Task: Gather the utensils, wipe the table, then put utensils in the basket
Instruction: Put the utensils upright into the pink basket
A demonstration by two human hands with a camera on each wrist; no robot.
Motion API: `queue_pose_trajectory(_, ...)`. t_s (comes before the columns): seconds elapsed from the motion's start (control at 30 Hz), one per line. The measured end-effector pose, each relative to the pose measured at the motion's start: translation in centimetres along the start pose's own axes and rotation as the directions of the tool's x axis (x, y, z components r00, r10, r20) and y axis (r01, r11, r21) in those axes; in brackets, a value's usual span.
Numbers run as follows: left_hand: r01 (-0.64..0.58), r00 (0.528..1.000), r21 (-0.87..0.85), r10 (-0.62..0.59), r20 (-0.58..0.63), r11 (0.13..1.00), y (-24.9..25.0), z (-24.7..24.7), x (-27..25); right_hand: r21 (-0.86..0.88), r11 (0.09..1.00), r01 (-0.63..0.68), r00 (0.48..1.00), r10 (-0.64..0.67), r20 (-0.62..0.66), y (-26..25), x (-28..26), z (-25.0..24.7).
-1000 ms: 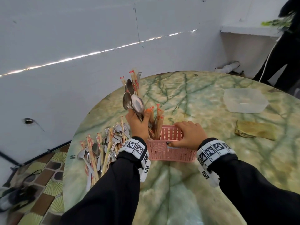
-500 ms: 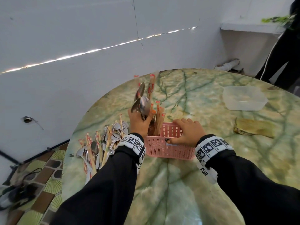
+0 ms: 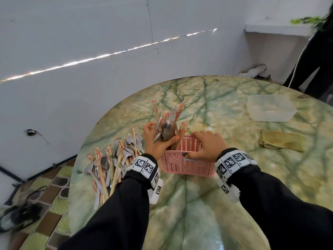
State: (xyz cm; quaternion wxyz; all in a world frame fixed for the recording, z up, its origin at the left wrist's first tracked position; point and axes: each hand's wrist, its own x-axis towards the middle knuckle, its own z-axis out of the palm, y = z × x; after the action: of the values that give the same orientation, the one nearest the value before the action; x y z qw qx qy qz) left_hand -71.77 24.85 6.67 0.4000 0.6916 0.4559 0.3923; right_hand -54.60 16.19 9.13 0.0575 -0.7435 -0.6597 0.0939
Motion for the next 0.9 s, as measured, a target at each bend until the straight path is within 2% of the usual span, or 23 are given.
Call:
queue_pose_trajectory(0.1,-0.023,1.0,-0.118,0.024,0.003,0.993,0.4,0.0,-0.3,0.004,1.0,0.0,1.0,0.0,0.013,-0.1,-0.1,-0.1)
queue_pose_trajectory(0.23,0.058,0.994,-0.217,-0.036,0.103,0.974,0.6,-0.4,-0.1,0.006,1.0,-0.004,1.0,0.004,0.004,-0.1,-0.1,-0.1)
queue_pose_trajectory(0.3,0.074,0.987,-0.206,-0.043,0.153,0.976,1.4,-1.1,0.0,0.009,1.0,-0.006,1.0,0.006,0.008,-0.1,-0.1,-0.1)
queue_pose_trajectory(0.4,0.03,0.975,-0.143,0.003,0.224,0.989,1.7,-2.1,0.0,0.02,1.0,-0.006,1.0,0.006,-0.004,-0.1,0.0,0.0)
queue_pose_trajectory(0.5,-0.019,0.968,-0.164,0.06,0.245,0.986,1.5,-2.0,-1.4,0.026,1.0,-0.004,1.0,0.004,-0.011,-0.1,0.0,0.0)
queue_pose_trajectory(0.63,-0.081,0.982,-0.107,0.098,0.16,0.991,1.9,-0.5,-2.0,0.017,1.0,-0.005,1.0,0.006,-0.028,-0.1,0.1,0.1)
queue_pose_trajectory(0.8,-0.111,0.993,-0.068,0.108,-0.05,0.991,2.4,0.4,-1.9,0.011,1.0,-0.017,1.0,0.017,-0.024,-0.2,0.2,0.2)
queue_pose_trajectory(0.9,-0.153,0.986,-0.158,0.14,-0.091,0.976,2.6,0.5,-1.7,0.009,1.0,-0.02,1.0,0.02,-0.016,-0.1,0.2,0.2)
